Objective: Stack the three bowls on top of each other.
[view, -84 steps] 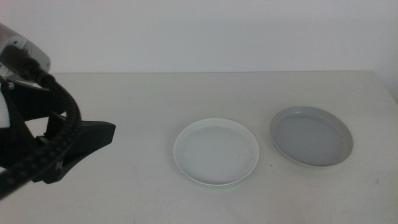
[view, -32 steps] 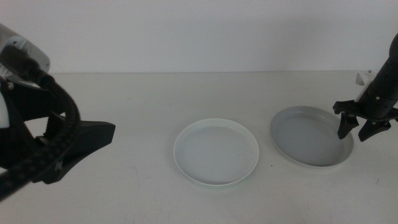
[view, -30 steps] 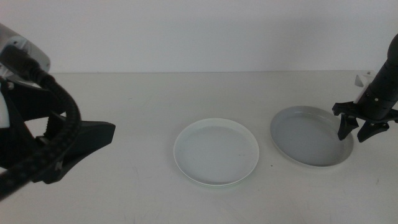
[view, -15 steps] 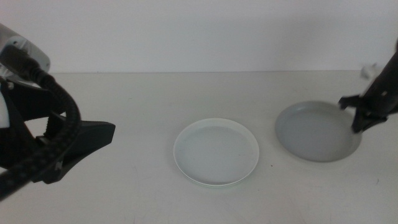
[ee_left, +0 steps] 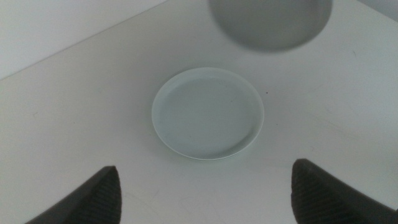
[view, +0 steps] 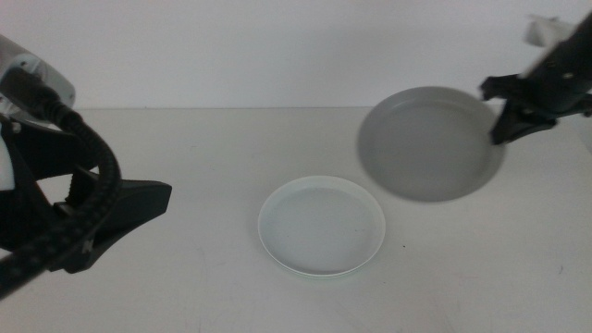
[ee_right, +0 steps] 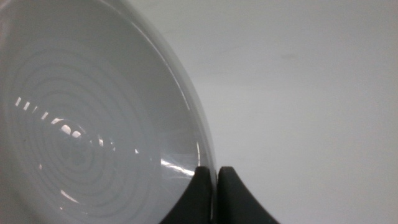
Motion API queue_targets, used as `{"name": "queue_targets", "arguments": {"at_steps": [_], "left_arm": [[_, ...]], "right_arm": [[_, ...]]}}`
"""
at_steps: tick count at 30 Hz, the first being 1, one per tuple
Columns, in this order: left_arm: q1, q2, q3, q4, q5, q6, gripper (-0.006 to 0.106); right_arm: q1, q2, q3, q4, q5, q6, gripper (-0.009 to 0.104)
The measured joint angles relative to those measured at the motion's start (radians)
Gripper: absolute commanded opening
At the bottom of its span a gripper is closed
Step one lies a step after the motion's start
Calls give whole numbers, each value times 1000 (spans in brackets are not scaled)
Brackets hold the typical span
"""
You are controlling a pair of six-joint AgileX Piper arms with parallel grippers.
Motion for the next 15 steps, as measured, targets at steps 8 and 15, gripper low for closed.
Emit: {"name": "queue_targets", "arguments": {"at_steps": [8, 15], "left_arm": [[0, 0, 0, 0, 0, 0, 105], [0, 0, 0, 0, 0, 0, 105]], "right_arm": [[204, 60, 0, 12, -62, 35, 1], [295, 154, 0, 13, -145, 40, 1]]}}
